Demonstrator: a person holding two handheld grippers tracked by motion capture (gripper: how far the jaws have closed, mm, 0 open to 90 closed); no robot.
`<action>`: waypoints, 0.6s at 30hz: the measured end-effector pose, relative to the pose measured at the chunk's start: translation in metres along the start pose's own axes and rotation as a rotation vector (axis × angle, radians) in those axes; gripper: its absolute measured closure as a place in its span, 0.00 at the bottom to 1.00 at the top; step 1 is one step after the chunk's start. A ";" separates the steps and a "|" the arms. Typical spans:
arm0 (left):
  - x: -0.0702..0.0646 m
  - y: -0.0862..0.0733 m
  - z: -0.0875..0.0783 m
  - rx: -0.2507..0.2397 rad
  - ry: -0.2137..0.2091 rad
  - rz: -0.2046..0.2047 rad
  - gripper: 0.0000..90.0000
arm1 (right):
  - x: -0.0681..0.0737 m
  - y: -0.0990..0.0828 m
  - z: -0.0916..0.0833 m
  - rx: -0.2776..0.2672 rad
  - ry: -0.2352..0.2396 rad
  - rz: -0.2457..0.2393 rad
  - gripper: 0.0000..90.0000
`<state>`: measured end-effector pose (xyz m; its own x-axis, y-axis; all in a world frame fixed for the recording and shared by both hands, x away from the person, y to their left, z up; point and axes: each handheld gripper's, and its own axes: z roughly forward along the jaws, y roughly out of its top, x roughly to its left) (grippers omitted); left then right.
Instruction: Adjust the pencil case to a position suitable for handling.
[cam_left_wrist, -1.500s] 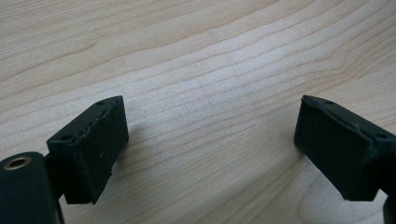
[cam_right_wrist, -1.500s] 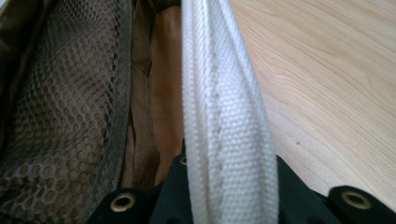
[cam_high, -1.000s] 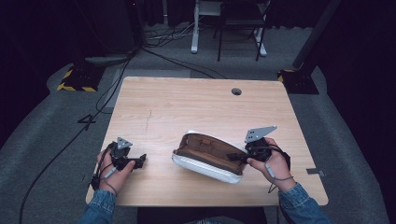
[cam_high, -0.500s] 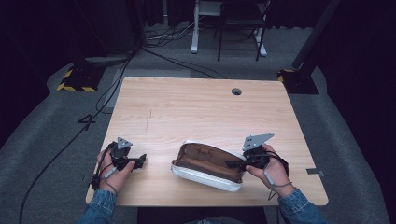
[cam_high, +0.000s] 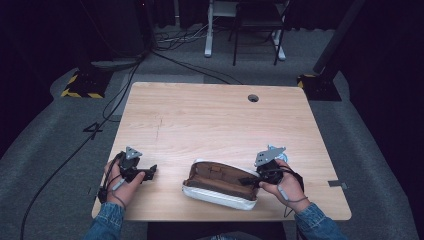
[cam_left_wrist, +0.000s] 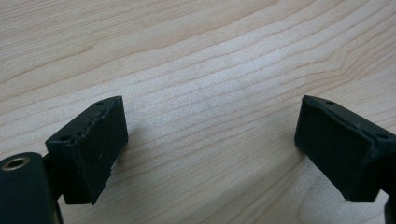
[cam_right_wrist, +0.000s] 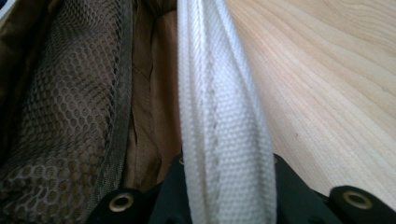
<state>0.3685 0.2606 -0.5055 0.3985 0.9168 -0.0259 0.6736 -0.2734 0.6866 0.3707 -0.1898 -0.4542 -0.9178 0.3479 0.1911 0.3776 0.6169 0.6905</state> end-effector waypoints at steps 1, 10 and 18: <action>0.000 0.000 0.000 0.000 0.000 0.000 0.11 | -0.001 -0.001 0.001 0.002 -0.002 -0.003 0.96; 0.000 0.001 0.001 0.001 -0.001 0.002 0.11 | -0.002 -0.004 0.006 0.014 0.001 -0.002 0.95; 0.000 0.001 0.001 0.001 -0.003 0.003 0.11 | -0.001 -0.003 0.007 0.016 -0.052 -0.022 0.68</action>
<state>0.3701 0.2596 -0.5055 0.4025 0.9150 -0.0263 0.6730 -0.2763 0.6861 0.3708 -0.1874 -0.4615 -0.9185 0.3700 0.1395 0.3599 0.6360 0.6826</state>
